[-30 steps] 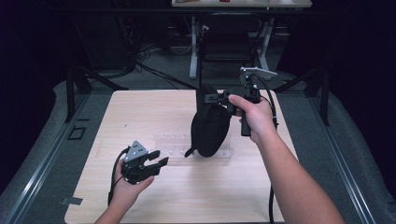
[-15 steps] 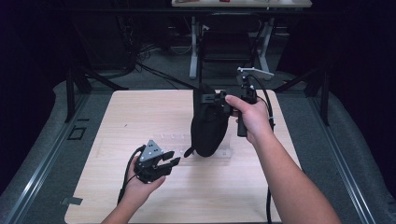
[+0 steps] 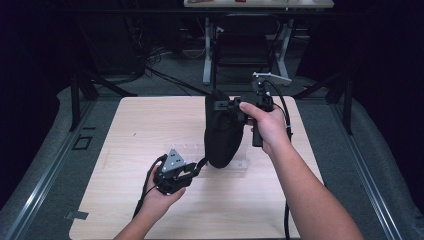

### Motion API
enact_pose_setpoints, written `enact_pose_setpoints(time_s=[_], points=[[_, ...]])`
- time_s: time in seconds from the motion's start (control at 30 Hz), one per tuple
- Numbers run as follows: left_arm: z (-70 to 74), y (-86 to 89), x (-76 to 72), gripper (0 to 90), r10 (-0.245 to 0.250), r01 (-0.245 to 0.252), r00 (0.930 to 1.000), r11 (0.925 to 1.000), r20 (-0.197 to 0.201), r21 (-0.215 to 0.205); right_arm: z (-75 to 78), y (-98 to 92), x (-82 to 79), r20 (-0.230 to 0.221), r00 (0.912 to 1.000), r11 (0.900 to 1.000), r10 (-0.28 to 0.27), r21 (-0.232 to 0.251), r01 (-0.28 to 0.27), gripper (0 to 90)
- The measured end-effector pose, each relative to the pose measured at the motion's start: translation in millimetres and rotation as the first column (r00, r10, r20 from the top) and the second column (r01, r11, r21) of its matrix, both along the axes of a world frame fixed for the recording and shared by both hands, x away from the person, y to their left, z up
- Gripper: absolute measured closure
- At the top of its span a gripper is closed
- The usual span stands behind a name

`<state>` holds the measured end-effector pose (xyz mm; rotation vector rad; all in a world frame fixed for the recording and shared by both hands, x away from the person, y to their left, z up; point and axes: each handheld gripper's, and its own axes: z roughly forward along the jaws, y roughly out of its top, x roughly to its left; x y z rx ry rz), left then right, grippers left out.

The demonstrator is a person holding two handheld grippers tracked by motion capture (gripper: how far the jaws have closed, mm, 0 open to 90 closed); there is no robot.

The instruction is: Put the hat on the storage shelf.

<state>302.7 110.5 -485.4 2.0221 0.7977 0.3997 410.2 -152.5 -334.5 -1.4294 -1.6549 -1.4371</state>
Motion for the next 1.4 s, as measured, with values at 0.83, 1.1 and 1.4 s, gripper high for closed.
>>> enact_pose_setpoints(time_s=[0.83,1.1,1.4], points=[[-3.2,-1.6,-0.9,84.5,0.008,-0.012,0.9977,0.9976,0.067,0.069,2.6,11.0,-1.8,0.013,0.9999,1.000,0.007,0.011,-0.007,81.6],[-3.4,-0.9,-0.7,85.0,0.014,-0.020,0.9973,0.9962,0.071,0.085,10.1,5.8,-4.3,0.045,0.9990,1.000,-0.005,0.006,0.005,78.6],[-9.5,3.8,-1.7,85.4,0.029,-0.042,0.9954,0.9883,0.092,0.147,13.1,-13.0,-8.3,0.062,0.9977,1.000,-0.029,-0.007,0.030,78.6]])
